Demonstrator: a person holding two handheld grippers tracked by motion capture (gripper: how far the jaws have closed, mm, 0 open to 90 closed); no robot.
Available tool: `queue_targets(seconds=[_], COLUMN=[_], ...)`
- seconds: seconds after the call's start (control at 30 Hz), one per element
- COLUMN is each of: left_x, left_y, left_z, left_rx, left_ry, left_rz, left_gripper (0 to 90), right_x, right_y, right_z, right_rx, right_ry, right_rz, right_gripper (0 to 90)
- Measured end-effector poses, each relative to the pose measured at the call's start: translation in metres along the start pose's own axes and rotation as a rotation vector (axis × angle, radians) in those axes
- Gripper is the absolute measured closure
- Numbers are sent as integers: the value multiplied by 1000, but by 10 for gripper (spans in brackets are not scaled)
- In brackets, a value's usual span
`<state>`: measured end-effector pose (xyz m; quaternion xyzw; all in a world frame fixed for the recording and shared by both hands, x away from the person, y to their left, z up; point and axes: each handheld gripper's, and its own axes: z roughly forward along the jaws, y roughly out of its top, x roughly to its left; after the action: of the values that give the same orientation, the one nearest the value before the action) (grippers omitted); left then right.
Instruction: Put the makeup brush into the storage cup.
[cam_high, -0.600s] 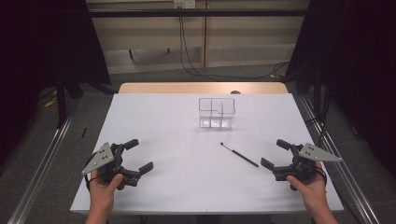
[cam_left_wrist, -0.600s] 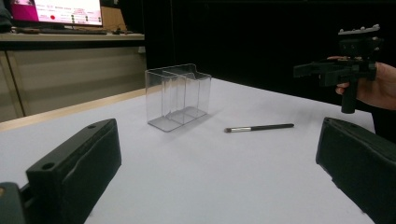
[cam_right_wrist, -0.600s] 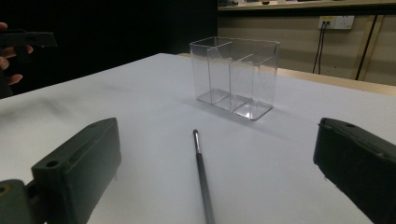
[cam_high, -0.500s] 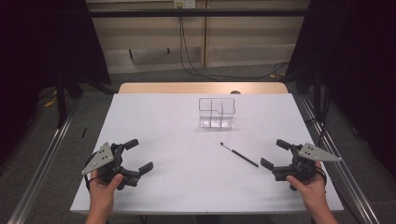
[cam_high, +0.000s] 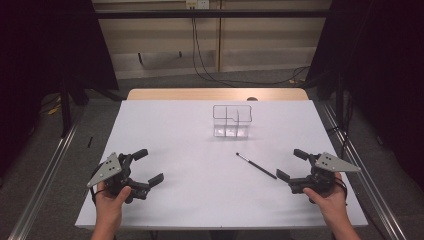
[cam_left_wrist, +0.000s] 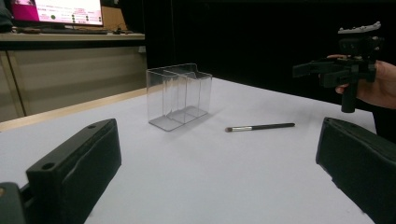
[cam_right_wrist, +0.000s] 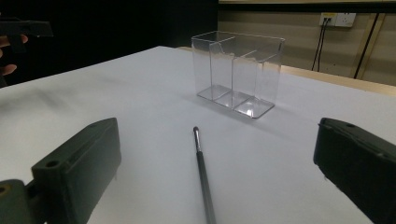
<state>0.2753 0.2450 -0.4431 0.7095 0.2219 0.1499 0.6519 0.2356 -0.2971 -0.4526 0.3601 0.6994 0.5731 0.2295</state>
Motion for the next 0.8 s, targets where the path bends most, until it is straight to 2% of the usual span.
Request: queue_targets(seconds=[0.13,0.8], left_x=[0,0], left_y=[0,0], left_z=[0,0], left_rx=[3,7], left_ry=[1,8], left_rz=[3,19], left_gripper=[0,0], right_x=[1,0], right_y=[4,16], right_z=[4,18], right_rx=[10,4], right_ry=[0,8], right_rz=[-16,-27], right_gripper=[7,7])
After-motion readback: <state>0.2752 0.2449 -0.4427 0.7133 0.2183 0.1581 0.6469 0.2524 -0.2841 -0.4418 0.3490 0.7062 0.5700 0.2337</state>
